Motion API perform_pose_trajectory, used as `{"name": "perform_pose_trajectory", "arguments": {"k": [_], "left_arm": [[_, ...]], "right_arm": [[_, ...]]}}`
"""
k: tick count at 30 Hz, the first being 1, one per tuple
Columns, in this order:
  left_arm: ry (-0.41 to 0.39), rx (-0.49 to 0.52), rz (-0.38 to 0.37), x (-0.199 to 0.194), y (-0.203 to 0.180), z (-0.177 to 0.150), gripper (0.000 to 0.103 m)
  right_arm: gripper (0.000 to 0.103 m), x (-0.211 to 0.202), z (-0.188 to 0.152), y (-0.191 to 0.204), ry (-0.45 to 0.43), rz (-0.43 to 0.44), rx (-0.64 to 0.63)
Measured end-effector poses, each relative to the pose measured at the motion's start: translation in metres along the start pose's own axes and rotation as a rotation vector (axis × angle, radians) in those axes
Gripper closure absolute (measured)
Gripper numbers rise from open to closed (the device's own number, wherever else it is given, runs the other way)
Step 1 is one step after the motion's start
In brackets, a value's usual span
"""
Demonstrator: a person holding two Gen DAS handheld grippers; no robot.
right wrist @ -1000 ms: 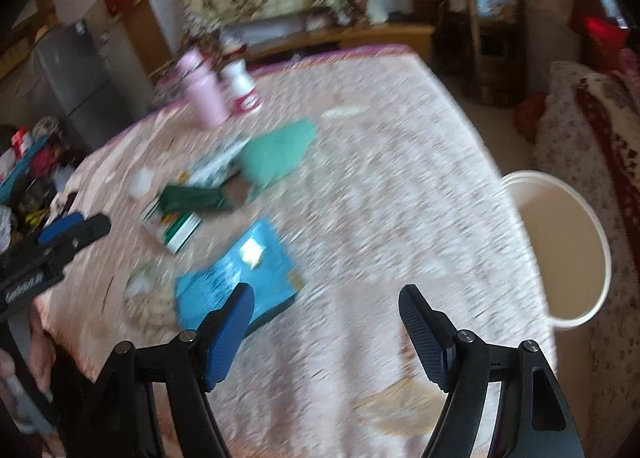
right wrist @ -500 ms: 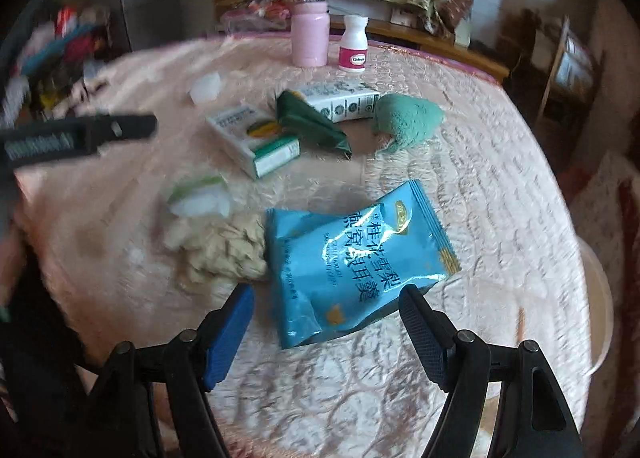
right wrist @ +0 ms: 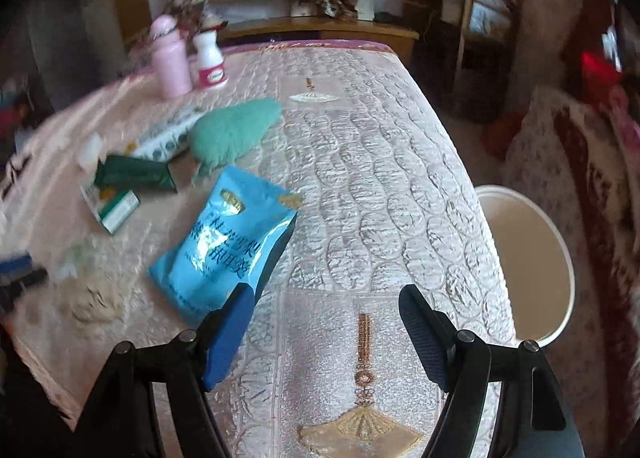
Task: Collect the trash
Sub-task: 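Grasp the blue snack bag with the right tool while the left tool grasps the crumpled tissue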
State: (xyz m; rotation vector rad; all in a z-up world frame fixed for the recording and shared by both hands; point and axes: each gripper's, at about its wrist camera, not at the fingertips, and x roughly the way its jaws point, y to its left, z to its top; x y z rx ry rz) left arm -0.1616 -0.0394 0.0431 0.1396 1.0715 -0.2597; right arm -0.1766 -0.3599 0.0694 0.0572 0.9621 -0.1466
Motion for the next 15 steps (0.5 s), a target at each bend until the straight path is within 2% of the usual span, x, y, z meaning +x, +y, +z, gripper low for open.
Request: {"name": "perform_pose_trajectory", "arguments": {"k": [4,7,10,15], "left_arm": [[0.023,0.043,-0.001,0.007,-0.009,-0.007,0.029],[0.02,0.035,-0.046,0.009,-0.018,-0.003,0.029],[0.013,0.005,-0.133,0.011,-0.029,0.006,0.028],[-0.033,-0.096,-0.245,0.014,-0.034,0.03,0.029]], "right_arm": [[0.025,-0.001,0.003,0.007,-0.004,0.119,0.003],[0.025,-0.008,0.001,0.024,-0.008,0.192,-0.033],[0.025,-0.01,-0.002,0.038,-0.007,0.194,-0.049],[0.025,-0.006,-0.002,0.034,0.006,0.192,-0.015]]}}
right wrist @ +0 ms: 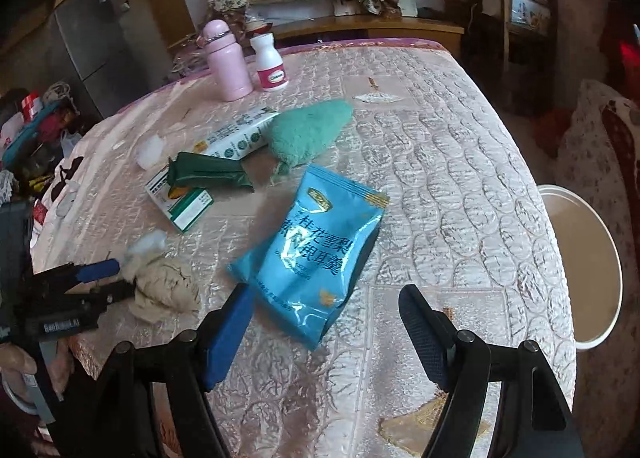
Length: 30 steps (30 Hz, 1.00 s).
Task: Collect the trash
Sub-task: 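Grasp the blue snack bag with the right tool while the left tool grasps the crumpled tissue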
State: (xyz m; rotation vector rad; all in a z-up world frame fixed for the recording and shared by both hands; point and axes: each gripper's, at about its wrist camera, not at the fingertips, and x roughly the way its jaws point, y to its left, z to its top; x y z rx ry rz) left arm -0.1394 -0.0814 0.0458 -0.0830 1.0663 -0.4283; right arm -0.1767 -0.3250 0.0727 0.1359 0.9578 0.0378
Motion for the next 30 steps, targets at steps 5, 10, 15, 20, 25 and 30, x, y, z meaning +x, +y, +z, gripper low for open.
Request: {"name": "perform_pose_trajectory", "arguments": {"k": [5,10,15,20,25,30], "left_arm": [[-0.015,-0.07,-0.097,0.003,-0.011,0.015,0.028],[0.01,-0.019,-0.101,0.011,-0.036,0.015,0.028],[0.018,-0.003,-0.095,0.025,-0.054,0.021,0.028],[0.032,0.006,-0.076,0.038,-0.06,0.025,0.059],[0.035,0.037,-0.055,0.025,-0.054,0.02,0.073],[0.02,0.062,-0.043,-0.004,-0.044,0.014,0.073]], "right_arm": [[0.025,0.002,0.0,-0.014,0.013,0.004,0.037],[0.025,0.013,0.003,-0.031,0.03,0.035,0.127],[0.025,0.022,0.01,-0.047,0.041,0.042,0.223],[0.025,0.021,0.013,-0.054,0.039,0.043,0.26],[0.024,0.025,0.018,-0.042,0.045,0.056,0.244],[0.024,0.046,0.023,-0.019,0.062,0.071,0.253]]}}
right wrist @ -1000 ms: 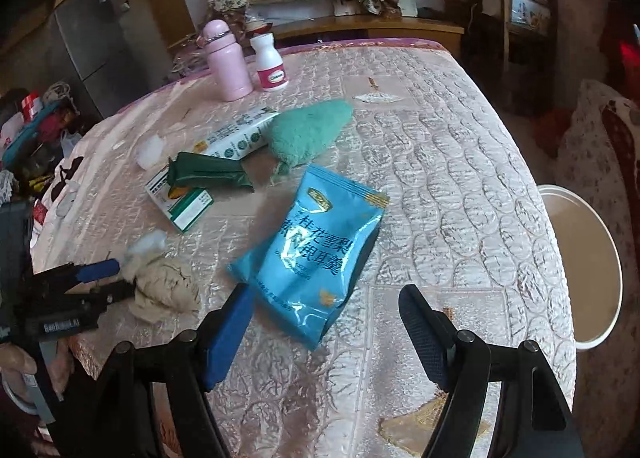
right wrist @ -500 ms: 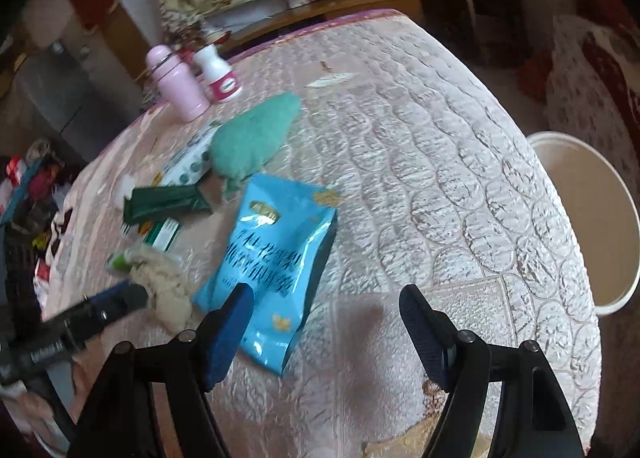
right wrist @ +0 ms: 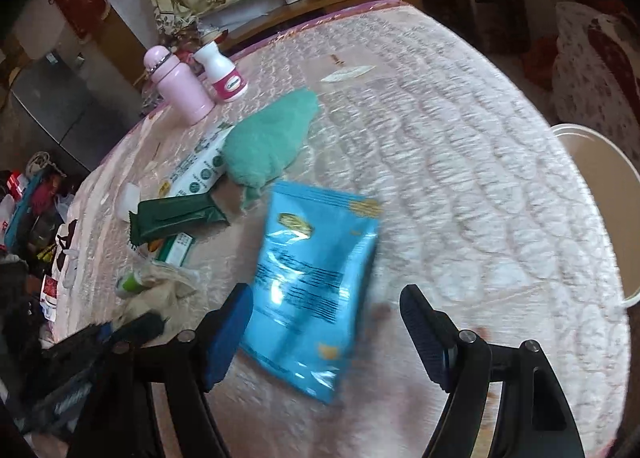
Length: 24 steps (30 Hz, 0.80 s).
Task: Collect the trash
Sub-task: 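Grasp the blue snack bag with the right tool while the left tool grasps the crumpled tissue, then carry the snack bag and tissue to the white bucket and open both tools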
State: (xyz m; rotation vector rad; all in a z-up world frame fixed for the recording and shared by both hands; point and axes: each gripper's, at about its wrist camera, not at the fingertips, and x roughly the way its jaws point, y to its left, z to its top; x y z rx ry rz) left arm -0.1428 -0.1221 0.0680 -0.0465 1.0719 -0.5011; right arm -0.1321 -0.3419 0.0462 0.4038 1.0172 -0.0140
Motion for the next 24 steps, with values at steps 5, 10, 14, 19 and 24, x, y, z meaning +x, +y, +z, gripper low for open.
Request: {"name": "perform_pose_trajectory", "arguments": {"k": [5,10,14,19,24], "left_arm": [[-0.022,0.033,0.002,-0.017,-0.007,-0.004,0.073],[-0.025,0.062,-0.008,-0.015,-0.024,-0.002,0.073],[-0.03,0.09,-0.021,-0.01,-0.046,0.004,0.073],[-0.042,0.135,-0.055,-0.005,-0.082,0.014,0.073],[-0.038,0.178,-0.086,0.007,-0.121,0.026,0.073]], "right_arm": [[0.024,0.02,-0.002,0.027,0.015,-0.077,-0.091],[0.047,0.013,-0.005,0.022,0.0,-0.055,-0.124],[0.048,-0.015,-0.006,0.006,-0.045,-0.05,-0.142],[0.048,-0.049,-0.001,-0.019,-0.1,-0.08,-0.143],[0.048,-0.07,0.006,-0.051,-0.13,-0.111,-0.114]]}}
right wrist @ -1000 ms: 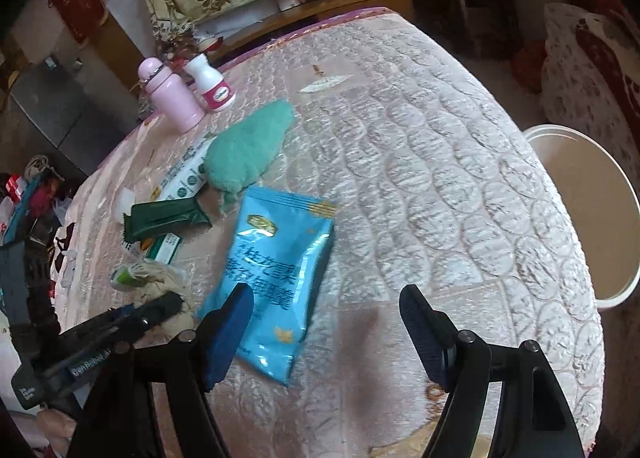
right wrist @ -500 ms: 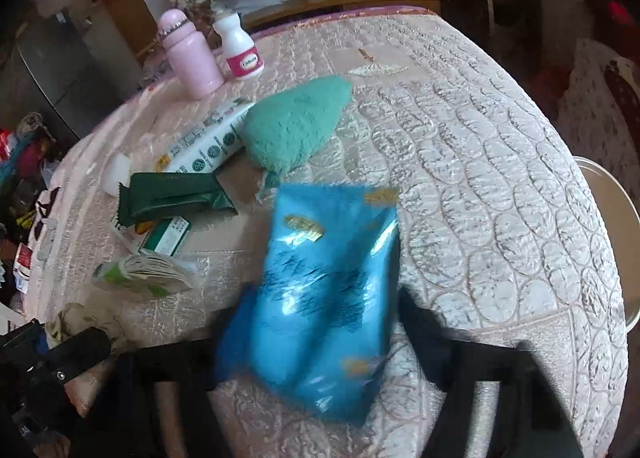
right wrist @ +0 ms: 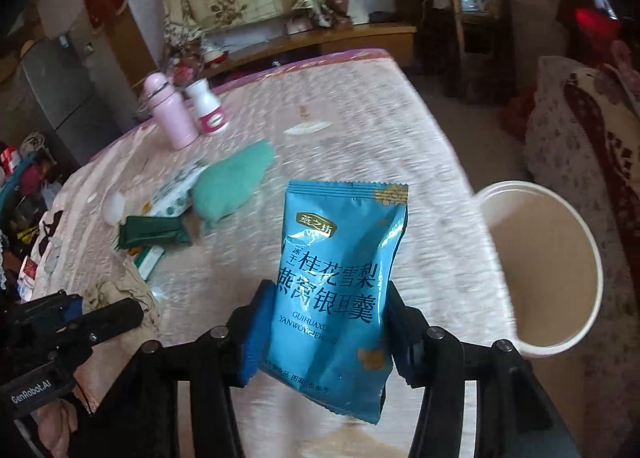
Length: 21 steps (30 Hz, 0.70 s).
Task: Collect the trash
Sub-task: 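Carry the snack bag and tissue to the white bucket and open both tools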
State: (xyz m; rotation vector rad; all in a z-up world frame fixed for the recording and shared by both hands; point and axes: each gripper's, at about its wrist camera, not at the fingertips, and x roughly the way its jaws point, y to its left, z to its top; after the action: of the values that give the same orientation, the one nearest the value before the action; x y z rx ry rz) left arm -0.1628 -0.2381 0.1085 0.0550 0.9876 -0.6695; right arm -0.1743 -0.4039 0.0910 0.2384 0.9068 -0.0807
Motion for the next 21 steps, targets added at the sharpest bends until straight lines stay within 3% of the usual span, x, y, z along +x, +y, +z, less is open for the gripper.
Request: {"name": "perform_pose_trajectory", "arguments": {"k": [11,21], "left_arm": [[0.023,0.111,-0.018,0.054,-0.082,0.036,0.073],[0.046,0.13,-0.072,0.107,-0.131,0.064,0.073]], "right_arm": [[0.046,-0.017,0.007,-0.092,-0.037,-0.122,0.091],[0.046,-0.009,0.014,-0.165,-0.052,-0.225,0.183]]}}
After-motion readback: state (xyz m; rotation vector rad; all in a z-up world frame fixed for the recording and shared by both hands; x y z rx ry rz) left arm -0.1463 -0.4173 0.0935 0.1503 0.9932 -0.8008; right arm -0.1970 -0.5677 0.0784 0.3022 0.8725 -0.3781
